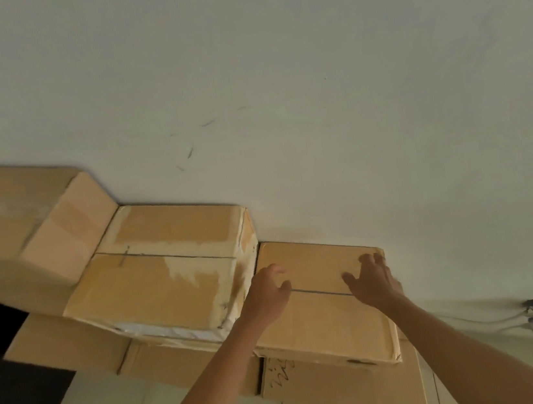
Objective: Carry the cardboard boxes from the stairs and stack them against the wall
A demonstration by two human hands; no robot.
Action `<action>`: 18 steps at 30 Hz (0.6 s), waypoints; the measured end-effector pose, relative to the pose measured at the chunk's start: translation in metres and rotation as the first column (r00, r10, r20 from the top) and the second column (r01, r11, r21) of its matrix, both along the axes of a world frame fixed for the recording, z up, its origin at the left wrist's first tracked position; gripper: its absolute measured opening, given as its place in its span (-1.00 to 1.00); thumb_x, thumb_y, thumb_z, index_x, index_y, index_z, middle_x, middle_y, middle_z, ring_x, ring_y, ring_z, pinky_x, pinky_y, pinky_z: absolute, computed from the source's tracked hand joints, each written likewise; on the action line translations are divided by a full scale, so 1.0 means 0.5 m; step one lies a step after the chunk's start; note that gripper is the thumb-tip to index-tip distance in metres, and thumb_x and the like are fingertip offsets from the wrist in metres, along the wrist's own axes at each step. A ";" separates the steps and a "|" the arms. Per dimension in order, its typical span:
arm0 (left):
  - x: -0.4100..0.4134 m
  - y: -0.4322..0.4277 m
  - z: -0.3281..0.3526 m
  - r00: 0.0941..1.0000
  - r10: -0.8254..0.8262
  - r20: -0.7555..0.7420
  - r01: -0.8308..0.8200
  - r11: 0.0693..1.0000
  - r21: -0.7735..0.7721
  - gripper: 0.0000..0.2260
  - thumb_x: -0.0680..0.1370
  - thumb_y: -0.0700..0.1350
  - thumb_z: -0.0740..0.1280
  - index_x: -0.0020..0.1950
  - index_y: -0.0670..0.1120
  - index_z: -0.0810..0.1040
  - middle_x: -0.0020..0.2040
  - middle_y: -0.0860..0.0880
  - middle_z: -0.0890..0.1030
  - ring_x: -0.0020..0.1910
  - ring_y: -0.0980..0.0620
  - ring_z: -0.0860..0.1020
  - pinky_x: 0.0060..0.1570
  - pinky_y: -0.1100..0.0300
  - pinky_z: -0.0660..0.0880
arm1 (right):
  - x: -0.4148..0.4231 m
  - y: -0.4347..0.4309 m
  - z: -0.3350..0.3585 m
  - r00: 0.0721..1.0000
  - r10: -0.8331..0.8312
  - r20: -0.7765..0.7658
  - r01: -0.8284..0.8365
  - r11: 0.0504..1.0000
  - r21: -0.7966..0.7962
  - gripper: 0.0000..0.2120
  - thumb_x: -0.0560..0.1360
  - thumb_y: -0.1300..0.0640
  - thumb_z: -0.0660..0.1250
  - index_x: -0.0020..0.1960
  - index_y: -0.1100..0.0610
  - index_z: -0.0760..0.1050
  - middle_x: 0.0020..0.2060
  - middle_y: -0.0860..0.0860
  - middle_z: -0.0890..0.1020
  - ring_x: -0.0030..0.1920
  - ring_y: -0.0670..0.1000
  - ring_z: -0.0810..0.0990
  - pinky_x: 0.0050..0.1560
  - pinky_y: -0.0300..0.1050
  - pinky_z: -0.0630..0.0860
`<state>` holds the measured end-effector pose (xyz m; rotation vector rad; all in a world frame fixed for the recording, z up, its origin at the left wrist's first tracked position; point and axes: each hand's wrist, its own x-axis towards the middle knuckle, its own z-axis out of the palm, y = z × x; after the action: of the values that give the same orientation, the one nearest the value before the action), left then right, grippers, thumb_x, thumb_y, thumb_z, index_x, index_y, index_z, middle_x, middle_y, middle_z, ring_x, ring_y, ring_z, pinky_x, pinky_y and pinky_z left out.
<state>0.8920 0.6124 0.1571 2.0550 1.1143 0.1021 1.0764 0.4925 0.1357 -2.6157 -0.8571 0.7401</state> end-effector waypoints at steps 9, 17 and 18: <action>-0.088 -0.073 0.152 0.953 0.248 0.174 -0.264 0.962 0.076 -0.72 0.57 -0.13 0.26 0.28 -0.05 0.49 0.30 -0.01 0.51 0.27 0.05 0.48 0.14 0.30 0.35 | -0.090 0.084 0.172 0.919 0.393 0.023 -0.383 0.880 0.279 -0.60 0.57 -0.05 0.27 0.33 0.14 0.39 0.36 0.12 0.41 0.24 0.12 0.50 0.17 -0.05 0.40; -0.353 -0.203 0.219 0.823 0.534 0.194 -0.563 0.813 0.151 -0.72 0.58 -0.12 0.27 0.29 -0.08 0.48 0.23 0.02 0.52 0.21 0.08 0.49 0.10 0.29 0.38 | -0.297 0.092 0.280 0.721 0.674 0.162 -0.682 0.650 0.336 -0.61 0.57 -0.08 0.24 0.31 0.10 0.41 0.32 0.09 0.46 0.20 0.11 0.53 0.17 -0.02 0.46; -0.398 -0.221 0.222 0.797 0.572 0.193 -0.601 0.782 0.165 -0.72 0.57 -0.14 0.29 0.28 -0.10 0.49 0.23 -0.02 0.53 0.23 0.04 0.50 0.12 0.28 0.39 | -0.338 0.090 0.290 0.684 0.708 0.177 -0.718 0.610 0.335 -0.62 0.58 -0.08 0.23 0.31 0.10 0.41 0.32 0.08 0.46 0.20 0.11 0.52 0.17 -0.02 0.45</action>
<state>0.6930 0.5019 0.2683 1.7694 1.6880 0.6951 0.9072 0.5377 0.2806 -1.8790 -1.8998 0.6121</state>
